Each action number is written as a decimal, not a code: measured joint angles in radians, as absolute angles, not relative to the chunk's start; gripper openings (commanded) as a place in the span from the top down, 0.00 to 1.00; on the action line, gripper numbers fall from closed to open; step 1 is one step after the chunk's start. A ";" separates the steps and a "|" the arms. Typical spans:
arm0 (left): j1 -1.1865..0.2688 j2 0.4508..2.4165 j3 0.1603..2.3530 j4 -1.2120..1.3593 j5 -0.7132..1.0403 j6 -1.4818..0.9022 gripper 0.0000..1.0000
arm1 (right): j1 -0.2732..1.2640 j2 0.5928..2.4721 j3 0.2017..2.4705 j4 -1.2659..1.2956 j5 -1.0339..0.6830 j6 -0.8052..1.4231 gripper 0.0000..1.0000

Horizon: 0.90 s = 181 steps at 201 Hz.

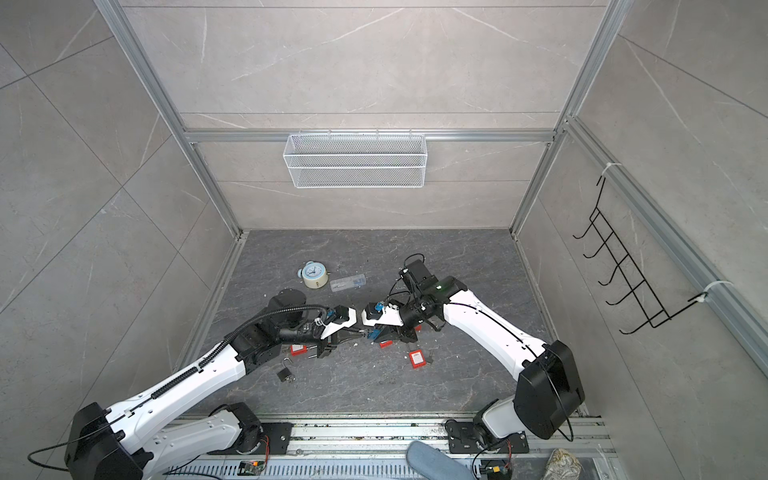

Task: Lock with the key

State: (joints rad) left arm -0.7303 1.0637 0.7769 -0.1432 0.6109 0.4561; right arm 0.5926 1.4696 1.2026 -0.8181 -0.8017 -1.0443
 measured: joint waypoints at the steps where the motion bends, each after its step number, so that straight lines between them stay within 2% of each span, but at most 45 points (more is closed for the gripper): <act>1: -0.730 1.065 0.777 -0.142 0.612 0.456 1.00 | 0.593 1.469 1.203 -0.818 -0.801 -1.044 1.00; 10: -0.730 1.072 0.777 -0.136 0.613 0.453 1.00 | 0.593 1.469 1.203 -0.818 -0.794 -1.044 0.99; 19: -0.730 1.079 0.777 -0.130 0.613 0.451 1.00 | 0.593 1.470 1.203 -0.819 -0.784 -1.044 0.93; 35: -0.723 1.084 0.773 -0.117 0.616 0.440 1.00 | 0.593 1.469 1.203 -0.818 -0.768 -1.044 0.74; 46: -0.711 1.084 0.767 -0.102 0.630 0.429 1.00 | 0.593 1.469 1.203 -0.812 -0.761 -1.037 0.54; 61: -0.688 1.081 0.754 -0.068 0.648 0.410 1.00 | 0.595 1.460 1.197 -0.793 -0.746 -1.031 0.40; 68: -0.677 1.078 0.751 -0.059 0.657 0.403 1.00 | 0.595 1.451 1.190 -0.781 -0.739 -1.027 0.27; 73: -0.670 1.074 0.749 -0.054 0.662 0.400 1.00 | 0.595 1.442 1.182 -0.771 -0.733 -1.026 0.04; 75: -0.667 1.072 0.749 -0.052 0.663 0.398 1.00 | 0.595 1.438 1.179 -0.768 -0.731 -1.021 0.01; 131: -0.645 1.024 0.748 -0.030 0.701 0.389 1.00 | 0.594 1.333 1.078 -0.607 -0.698 -0.923 0.00; 181: -0.645 1.021 0.739 -0.027 0.717 0.389 1.00 | 0.590 1.349 1.089 -0.530 -0.708 -0.789 0.00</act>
